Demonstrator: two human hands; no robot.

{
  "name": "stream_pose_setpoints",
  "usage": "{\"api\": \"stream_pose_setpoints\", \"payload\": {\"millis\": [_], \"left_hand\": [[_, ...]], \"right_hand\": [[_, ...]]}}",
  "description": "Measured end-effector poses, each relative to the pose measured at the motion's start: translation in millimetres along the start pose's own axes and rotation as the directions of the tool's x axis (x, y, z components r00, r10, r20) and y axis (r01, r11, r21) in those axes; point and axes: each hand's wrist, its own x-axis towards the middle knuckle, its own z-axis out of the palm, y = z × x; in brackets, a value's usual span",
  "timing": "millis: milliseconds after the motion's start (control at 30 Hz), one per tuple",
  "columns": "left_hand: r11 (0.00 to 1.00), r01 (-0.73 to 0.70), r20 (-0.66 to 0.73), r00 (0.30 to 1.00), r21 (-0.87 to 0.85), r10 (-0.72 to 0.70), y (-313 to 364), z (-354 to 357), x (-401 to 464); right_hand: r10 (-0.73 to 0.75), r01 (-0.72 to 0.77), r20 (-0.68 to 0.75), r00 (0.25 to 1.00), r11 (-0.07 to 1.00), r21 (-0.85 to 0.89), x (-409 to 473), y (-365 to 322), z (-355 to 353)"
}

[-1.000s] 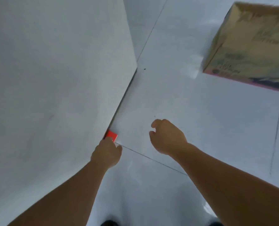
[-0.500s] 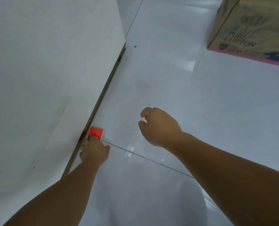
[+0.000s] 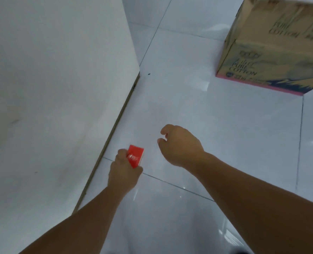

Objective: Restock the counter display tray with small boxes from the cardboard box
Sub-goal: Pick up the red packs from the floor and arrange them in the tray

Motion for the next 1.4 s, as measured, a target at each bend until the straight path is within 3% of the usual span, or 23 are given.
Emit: {"api": "stream_pose_setpoints", "payload": {"millis": [100,200,333,467,600,800,967,1167,1300,1400], "left_hand": [[0.979,-0.186,-0.115,0.978,-0.081,0.176,95.6,-74.8,-54.8],[0.925,-0.37,-0.283,0.899,-0.08,0.335,196.8,-163.4,-123.9],[0.882,-0.458,-0.404,0.831,-0.107,0.383,318.1,-291.0,-228.5],[0.832,-0.537,-0.444,0.785,-0.139,0.432,409.6,-416.9,-320.7],[0.771,-0.632,-0.64,0.625,-0.079,0.447,456.9,-531.4,-383.2],[0.796,-0.603,-0.787,0.515,-0.051,0.339,437.1,-665.0,-430.2],[0.874,-0.465,-0.811,0.562,-0.143,0.166,378.6,-732.7,-450.7],[0.937,-0.17,-0.641,0.764,-0.305,-0.07,300.2,-754.7,-454.2],[0.963,-0.01,-0.471,0.874,-0.268,-0.122,275.7,-741.2,-458.0],[0.969,-0.031,-0.466,0.88,-0.245,-0.089,269.9,-731.0,-457.7]], "right_hand": [[0.019,-0.014,-0.097,0.995,0.998,0.055,-48.0,-37.0,-69.6],[0.012,0.012,-0.197,0.98,0.993,0.121,-106.9,-81.7,-160.0],[-0.011,0.124,-0.37,0.929,0.951,0.284,-192.0,-150.5,-307.2],[-0.07,0.249,-0.503,0.861,0.922,0.298,-274.6,-229.0,-453.0],[-0.18,0.361,-0.552,0.814,0.901,0.238,-338.0,-316.9,-549.9],[-0.373,0.552,-0.556,0.742,0.811,0.193,-401.8,-448.9,-581.7],[-0.532,0.674,-0.479,0.698,0.714,0.19,-428.5,-526.8,-548.8],[-0.621,0.614,-0.149,0.77,0.784,-0.091,-439.9,-567.2,-497.6],[-0.619,0.588,-0.006,0.786,0.75,-0.303,-437.1,-566.0,-480.5],[-0.617,0.571,-0.021,0.787,0.74,-0.356,-432.7,-562.3,-474.9]]}}
